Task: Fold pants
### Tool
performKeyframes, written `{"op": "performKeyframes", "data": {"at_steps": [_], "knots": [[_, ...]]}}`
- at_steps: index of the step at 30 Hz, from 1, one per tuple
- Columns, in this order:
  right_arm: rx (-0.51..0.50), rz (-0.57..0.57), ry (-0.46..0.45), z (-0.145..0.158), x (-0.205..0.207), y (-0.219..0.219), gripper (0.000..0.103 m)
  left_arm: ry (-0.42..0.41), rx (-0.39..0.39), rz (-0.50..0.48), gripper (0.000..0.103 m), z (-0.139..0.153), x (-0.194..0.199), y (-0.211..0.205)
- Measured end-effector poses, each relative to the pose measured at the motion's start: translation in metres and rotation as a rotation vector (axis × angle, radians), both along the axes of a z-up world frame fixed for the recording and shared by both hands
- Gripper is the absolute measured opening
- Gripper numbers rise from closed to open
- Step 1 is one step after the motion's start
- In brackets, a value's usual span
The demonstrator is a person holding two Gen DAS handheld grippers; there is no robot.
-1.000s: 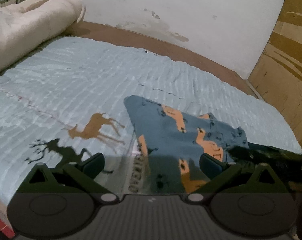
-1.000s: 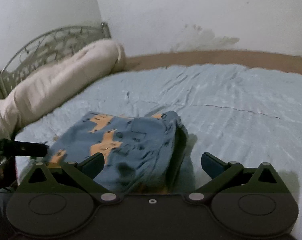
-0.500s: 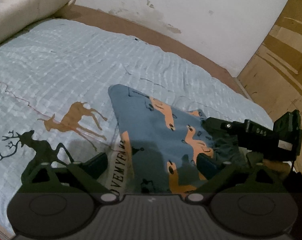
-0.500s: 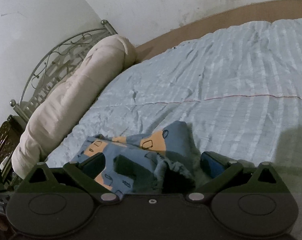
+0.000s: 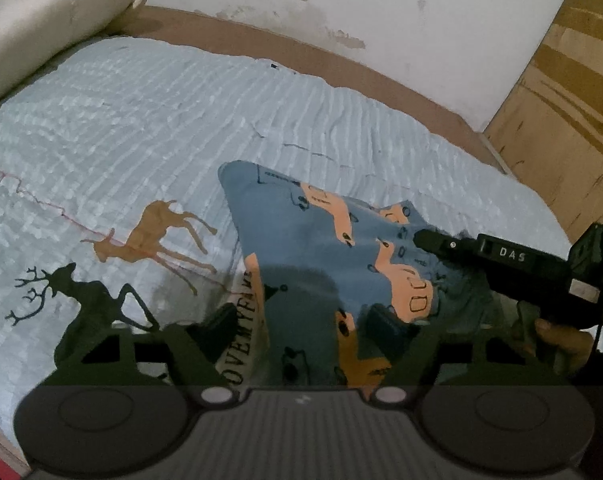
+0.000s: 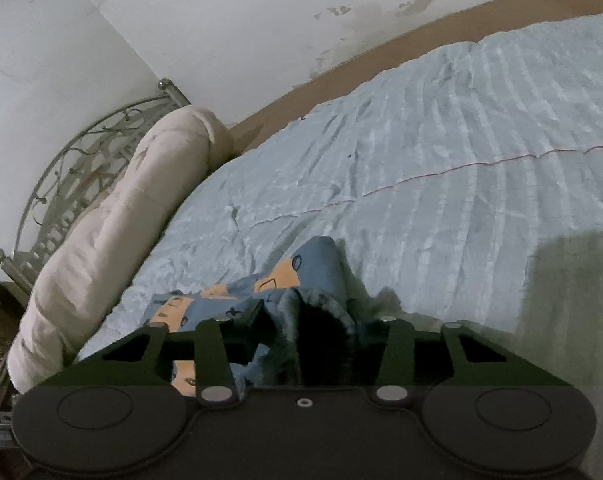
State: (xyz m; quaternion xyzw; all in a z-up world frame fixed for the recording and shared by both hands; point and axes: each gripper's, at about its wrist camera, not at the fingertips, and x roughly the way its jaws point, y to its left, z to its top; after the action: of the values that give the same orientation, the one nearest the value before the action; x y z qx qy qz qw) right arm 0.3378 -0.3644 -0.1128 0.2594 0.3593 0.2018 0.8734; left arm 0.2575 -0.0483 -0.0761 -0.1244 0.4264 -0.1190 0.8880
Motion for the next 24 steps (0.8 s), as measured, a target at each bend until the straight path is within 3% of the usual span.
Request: {"op": "performKeyframes", "data": {"at_steps": [4,10,19,24], "knots": [[-0.018,-0.019,-0.001,0.006,-0.005,0.005,0.032,0.012,0.015,0.003,0.043,0.000,0.001,-0.002],[-0.041,-0.049,-0.017,0.019,-0.013,0.015,0.026,-0.003,0.037,-0.007,0.020,0.006,-0.001,-0.003],[-0.027,-0.070,-0.055,0.042,-0.040,0.014,0.022,-0.032,0.000,-0.038,0.015,0.027,-0.003,0.011],[-0.021,-0.085,-0.088,0.061,-0.051,0.017,0.021,-0.093,0.056,-0.047,0.015,0.049,0.015,0.018]]}}
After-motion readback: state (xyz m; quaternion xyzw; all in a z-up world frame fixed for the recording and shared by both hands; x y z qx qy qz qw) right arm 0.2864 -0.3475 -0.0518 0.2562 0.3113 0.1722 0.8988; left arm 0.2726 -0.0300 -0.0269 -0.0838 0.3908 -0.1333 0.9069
